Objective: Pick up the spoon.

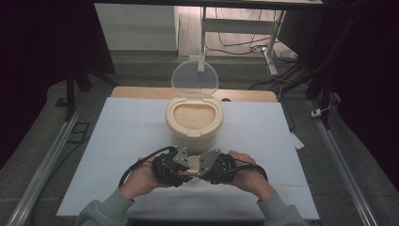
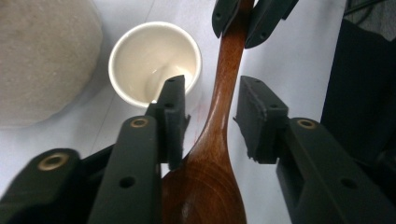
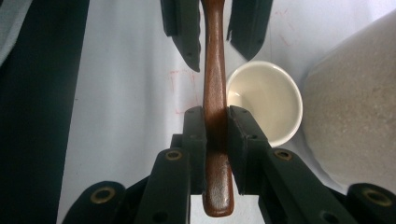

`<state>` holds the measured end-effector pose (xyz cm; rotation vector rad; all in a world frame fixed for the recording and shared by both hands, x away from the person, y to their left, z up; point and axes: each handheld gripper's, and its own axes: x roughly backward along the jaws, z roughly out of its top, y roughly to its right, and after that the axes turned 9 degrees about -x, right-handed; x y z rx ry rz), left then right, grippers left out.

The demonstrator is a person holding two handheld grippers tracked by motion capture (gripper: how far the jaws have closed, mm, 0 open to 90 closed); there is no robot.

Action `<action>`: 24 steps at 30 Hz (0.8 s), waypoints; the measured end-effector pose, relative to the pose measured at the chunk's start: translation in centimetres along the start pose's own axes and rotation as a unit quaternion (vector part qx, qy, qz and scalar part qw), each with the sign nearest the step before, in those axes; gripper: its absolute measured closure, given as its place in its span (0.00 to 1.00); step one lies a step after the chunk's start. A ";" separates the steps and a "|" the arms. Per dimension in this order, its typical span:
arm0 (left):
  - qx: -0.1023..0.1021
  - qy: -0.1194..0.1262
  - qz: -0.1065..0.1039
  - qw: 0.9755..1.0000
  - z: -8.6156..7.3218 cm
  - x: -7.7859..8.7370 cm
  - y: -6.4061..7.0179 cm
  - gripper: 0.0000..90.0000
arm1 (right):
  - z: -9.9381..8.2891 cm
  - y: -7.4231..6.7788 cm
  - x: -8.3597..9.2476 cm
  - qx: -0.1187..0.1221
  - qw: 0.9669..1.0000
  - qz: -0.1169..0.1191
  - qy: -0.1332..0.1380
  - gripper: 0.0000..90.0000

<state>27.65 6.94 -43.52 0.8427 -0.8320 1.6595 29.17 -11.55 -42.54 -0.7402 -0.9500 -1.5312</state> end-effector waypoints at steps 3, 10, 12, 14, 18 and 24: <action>-0.007 -0.005 -0.002 1.000 0.0 -0.1 0.0 0.78 | 0.1 -0.1 0.1 0.003 1.000 0.002 0.004 0.86; -0.023 -0.009 -0.013 1.000 -0.1 -0.4 0.3 0.85 | 0.2 -0.5 -0.1 0.018 1.000 -0.006 -0.005 0.85; -0.020 -0.008 -0.016 1.000 -0.1 -0.7 0.4 0.86 | 0.2 -0.6 -0.1 0.019 1.000 -0.008 -0.002 0.85; -0.018 -0.005 -0.011 1.000 -0.2 -0.9 0.4 0.87 | 0.3 -0.6 -0.1 0.023 1.000 -0.015 -0.006 0.84; -0.018 -0.001 0.007 1.000 -0.3 -0.7 0.3 0.87 | 0.3 -0.6 -0.1 0.015 0.999 -0.032 0.008 0.75; -0.011 0.015 0.027 0.999 -0.7 -0.1 0.1 0.87 | -0.5 0.4 1.2 -0.053 0.994 -0.046 0.078 0.60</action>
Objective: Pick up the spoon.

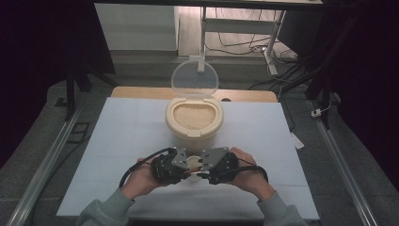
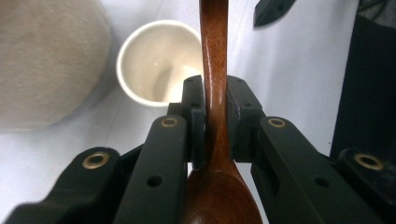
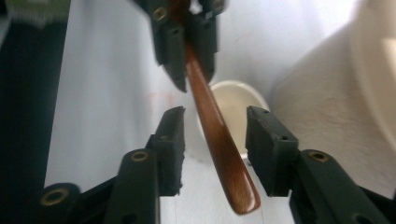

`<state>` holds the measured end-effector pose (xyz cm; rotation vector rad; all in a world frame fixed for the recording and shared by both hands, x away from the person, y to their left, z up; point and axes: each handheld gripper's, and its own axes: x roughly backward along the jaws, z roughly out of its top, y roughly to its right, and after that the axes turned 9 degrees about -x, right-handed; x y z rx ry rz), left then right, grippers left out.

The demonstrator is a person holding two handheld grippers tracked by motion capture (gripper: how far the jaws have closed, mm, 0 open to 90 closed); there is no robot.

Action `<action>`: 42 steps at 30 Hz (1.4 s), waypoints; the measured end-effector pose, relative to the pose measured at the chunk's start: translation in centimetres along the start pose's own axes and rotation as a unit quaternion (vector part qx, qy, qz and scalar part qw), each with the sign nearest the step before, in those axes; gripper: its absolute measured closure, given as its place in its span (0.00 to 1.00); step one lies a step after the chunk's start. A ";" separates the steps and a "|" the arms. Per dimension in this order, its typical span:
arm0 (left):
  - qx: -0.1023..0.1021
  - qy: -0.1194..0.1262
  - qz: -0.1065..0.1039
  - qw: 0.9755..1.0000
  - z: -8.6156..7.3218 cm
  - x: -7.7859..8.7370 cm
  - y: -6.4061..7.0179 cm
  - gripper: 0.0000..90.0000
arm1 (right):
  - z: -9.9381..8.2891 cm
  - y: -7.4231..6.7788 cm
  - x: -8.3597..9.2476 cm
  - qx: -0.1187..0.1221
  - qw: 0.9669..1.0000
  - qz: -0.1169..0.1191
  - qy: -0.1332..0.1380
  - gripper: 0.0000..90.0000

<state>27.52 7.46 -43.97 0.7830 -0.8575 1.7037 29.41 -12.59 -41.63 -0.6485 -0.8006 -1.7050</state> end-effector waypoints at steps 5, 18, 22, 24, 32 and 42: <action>0.012 0.016 0.017 1.000 -0.4 0.4 -0.3 0.87 | -1.2 1.0 1.2 -0.074 0.995 -0.030 0.057 0.60; 0.020 0.052 0.051 0.997 -0.8 1.0 -0.2 0.87 | -5.6 2.6 3.8 -0.256 0.950 -0.066 0.164 0.51; 0.021 0.060 0.059 0.996 -0.9 1.1 -0.2 0.87 | -6.3 2.3 3.6 -0.265 0.947 -0.072 0.166 0.48; 0.023 0.064 0.064 0.996 -0.9 1.2 -0.2 0.87 | -6.5 2.2 3.4 -0.271 0.945 -0.068 0.168 0.47; 0.025 0.079 0.082 0.993 -1.0 1.2 -0.1 0.87 | -6.3 1.8 3.2 -0.296 0.933 -0.044 0.199 0.47; 0.016 0.097 0.099 0.990 -0.7 1.1 0.4 0.87 | -5.7 1.2 1.7 -0.320 0.925 -0.026 0.204 0.44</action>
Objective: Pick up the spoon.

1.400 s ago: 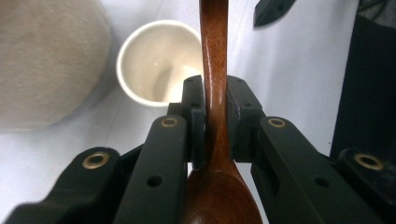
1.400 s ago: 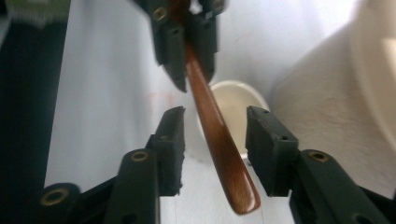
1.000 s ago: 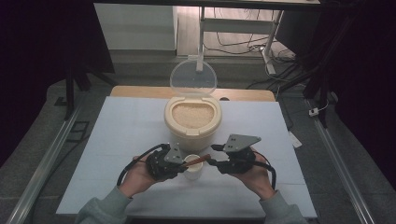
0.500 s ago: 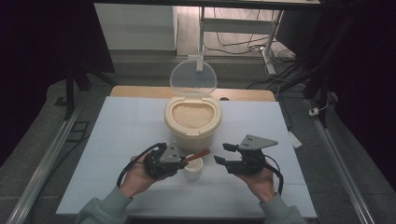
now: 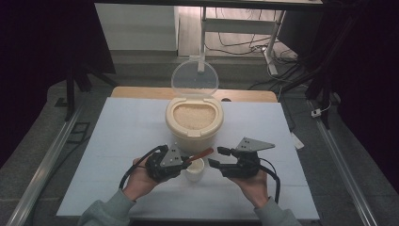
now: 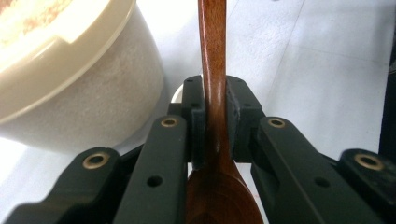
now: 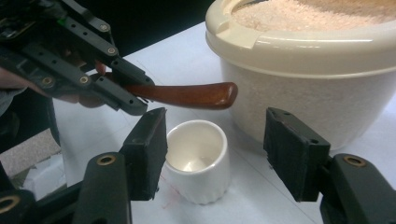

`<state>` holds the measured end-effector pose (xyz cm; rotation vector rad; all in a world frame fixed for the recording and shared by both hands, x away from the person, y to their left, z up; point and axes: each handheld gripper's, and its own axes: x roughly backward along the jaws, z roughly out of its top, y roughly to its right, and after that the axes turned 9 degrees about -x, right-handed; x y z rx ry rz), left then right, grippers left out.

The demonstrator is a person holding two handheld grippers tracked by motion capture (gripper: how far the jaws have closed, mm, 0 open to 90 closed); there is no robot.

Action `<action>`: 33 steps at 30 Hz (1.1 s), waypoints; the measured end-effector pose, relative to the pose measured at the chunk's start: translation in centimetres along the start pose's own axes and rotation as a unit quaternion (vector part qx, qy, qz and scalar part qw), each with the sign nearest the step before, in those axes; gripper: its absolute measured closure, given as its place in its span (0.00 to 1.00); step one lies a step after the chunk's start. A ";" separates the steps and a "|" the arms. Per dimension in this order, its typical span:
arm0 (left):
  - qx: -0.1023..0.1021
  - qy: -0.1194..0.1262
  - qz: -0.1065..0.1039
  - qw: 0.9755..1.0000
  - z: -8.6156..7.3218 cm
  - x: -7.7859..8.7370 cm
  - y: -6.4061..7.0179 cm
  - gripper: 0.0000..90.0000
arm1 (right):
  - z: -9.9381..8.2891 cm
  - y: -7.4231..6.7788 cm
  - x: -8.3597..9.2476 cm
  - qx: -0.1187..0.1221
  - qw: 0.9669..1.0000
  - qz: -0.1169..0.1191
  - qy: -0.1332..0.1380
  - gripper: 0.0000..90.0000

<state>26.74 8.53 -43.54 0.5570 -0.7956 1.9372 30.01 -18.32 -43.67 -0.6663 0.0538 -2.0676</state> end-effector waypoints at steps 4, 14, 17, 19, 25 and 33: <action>-0.005 0.004 0.000 1.000 0.2 -0.2 0.3 0.87 | -0.1 -0.2 -0.4 -0.007 1.000 0.007 0.005 0.44; -0.014 0.010 0.000 1.000 0.4 -0.5 0.7 0.87 | -0.1 -0.5 -1.2 -0.030 0.999 0.017 0.017 0.49; -0.019 0.008 -0.004 1.000 0.4 -0.7 0.9 0.87 | -0.1 -0.8 -1.6 -0.032 0.999 0.018 0.018 0.51; -0.024 0.003 -0.003 1.000 0.4 -0.8 1.0 0.87 | -0.1 -1.0 -1.6 -0.028 0.999 0.010 0.022 0.55; -0.022 0.010 0.004 1.000 0.4 -0.6 0.9 0.88 | -0.1 -0.8 -1.2 -0.041 0.998 0.023 0.040 0.61; -0.014 0.024 0.019 0.999 0.3 -0.2 0.8 0.88 | -0.4 -0.3 -1.4 -0.055 0.997 0.032 0.037 0.59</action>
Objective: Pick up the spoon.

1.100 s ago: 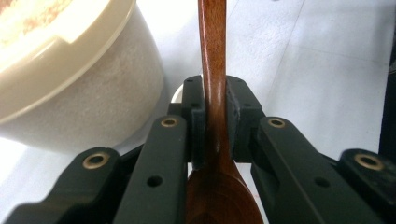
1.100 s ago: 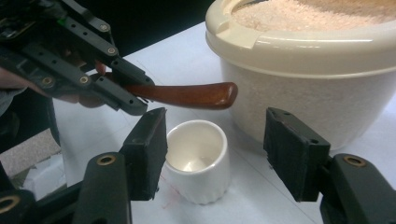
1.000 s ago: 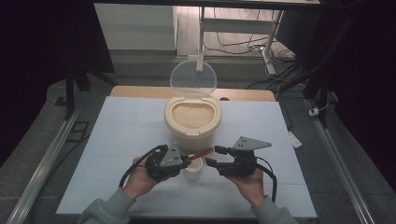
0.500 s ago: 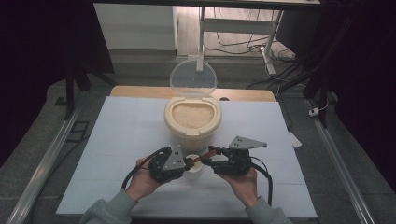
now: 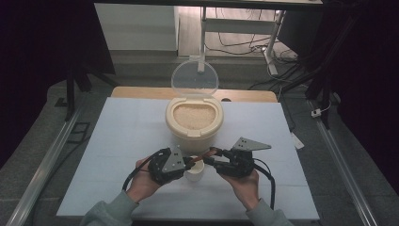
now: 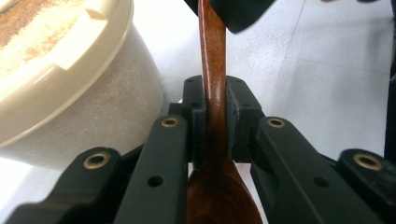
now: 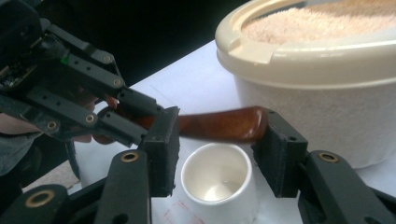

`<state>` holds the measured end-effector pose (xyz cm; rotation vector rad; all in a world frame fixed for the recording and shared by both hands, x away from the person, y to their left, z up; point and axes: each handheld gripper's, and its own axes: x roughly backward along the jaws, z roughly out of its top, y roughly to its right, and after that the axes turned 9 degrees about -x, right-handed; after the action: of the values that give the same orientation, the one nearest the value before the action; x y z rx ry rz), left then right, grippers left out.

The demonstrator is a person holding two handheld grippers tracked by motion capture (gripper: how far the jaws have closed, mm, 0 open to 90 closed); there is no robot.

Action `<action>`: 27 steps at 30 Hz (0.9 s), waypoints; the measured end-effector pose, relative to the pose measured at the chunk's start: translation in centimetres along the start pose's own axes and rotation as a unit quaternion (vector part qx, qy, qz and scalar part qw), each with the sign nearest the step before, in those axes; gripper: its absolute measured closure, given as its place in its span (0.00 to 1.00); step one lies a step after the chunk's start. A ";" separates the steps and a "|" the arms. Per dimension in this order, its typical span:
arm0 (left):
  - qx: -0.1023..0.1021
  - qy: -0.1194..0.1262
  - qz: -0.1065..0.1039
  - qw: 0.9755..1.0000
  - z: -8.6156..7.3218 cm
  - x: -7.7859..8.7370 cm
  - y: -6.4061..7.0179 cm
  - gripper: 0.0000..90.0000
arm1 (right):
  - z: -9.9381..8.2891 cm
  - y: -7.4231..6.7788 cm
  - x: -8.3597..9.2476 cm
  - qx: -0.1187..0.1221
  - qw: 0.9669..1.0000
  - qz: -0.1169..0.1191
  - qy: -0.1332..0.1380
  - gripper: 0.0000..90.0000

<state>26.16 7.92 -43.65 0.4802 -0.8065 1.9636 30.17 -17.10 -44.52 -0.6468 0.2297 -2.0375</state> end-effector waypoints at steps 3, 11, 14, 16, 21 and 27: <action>-0.002 -0.003 -0.001 1.000 0.0 -0.1 0.1 0.88 | -0.1 0.0 -0.2 -0.005 1.000 0.009 0.005 0.60; -0.006 -0.011 -0.002 1.000 0.0 -0.5 0.3 0.88 | 0.0 -0.1 -0.1 -0.030 0.999 0.030 0.023 0.68; -0.007 -0.014 -0.003 1.000 0.0 -0.6 0.2 0.88 | 0.0 -0.2 -0.1 -0.033 0.999 0.033 0.027 0.71; -0.011 -0.019 0.001 1.000 0.0 -0.7 0.3 0.88 | 0.0 -0.1 -0.1 -0.040 0.998 0.043 0.033 0.76; -0.014 -0.023 0.002 1.000 -0.1 -0.8 0.4 0.88 | 0.1 -0.2 0.1 -0.036 0.995 0.073 0.049 0.86; -0.014 -0.020 0.001 1.000 -0.1 -0.7 0.3 0.88 | 0.1 -0.5 0.1 -0.031 0.993 0.101 0.060 0.92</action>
<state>26.25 7.46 -44.30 0.5038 -0.8590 1.9482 29.83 -16.86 -44.17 -0.5163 0.4142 -1.8807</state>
